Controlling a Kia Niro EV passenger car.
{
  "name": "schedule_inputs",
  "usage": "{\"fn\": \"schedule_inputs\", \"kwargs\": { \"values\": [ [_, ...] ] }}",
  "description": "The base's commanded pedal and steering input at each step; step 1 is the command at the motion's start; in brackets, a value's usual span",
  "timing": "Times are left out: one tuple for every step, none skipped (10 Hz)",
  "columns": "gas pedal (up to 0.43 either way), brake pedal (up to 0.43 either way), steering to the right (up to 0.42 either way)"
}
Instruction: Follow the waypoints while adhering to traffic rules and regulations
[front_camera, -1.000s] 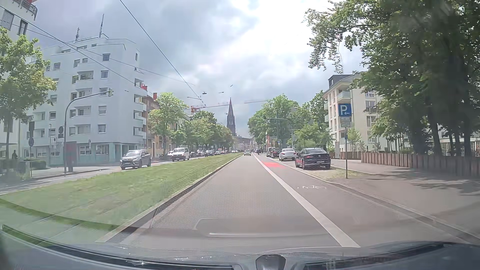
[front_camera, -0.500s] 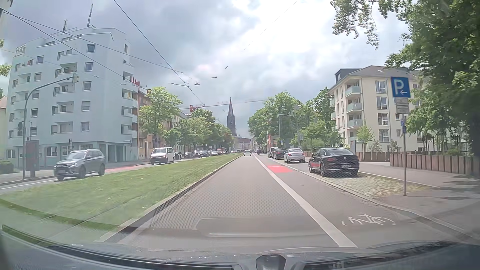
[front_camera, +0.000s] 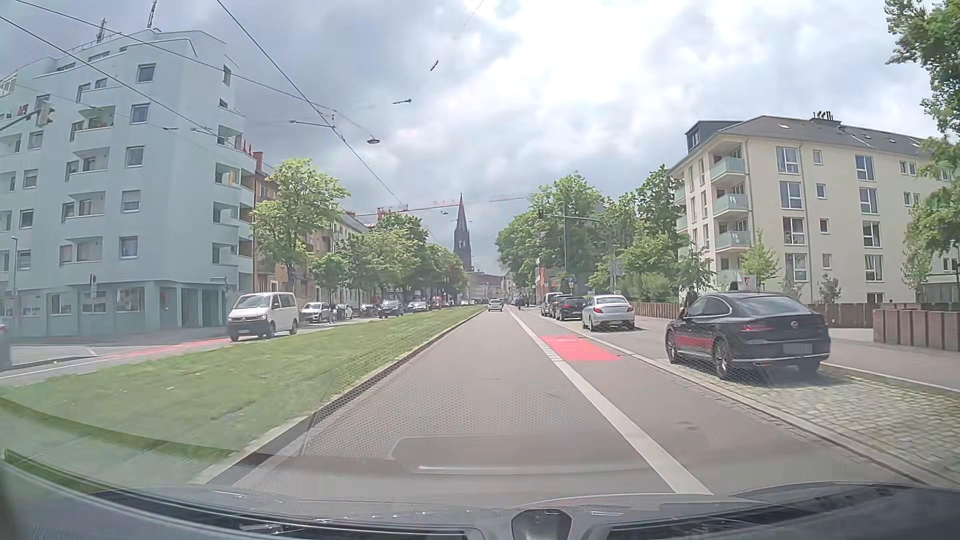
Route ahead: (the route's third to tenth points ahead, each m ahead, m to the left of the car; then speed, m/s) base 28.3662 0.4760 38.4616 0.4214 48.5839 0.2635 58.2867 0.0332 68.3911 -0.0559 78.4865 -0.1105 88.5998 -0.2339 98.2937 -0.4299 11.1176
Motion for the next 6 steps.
{"fn": "schedule_inputs", "kwargs": {
  "values": [
    [0.11, 0.0, -0.001],
    [0.11, 0.0, -0.001],
    [0.11, 0.0, -0.001],
    [0.11, 0.0, -0.001],
    [0.11, 0.0, -0.001],
    [0.098, 0.0, -0.001]
  ]
}}
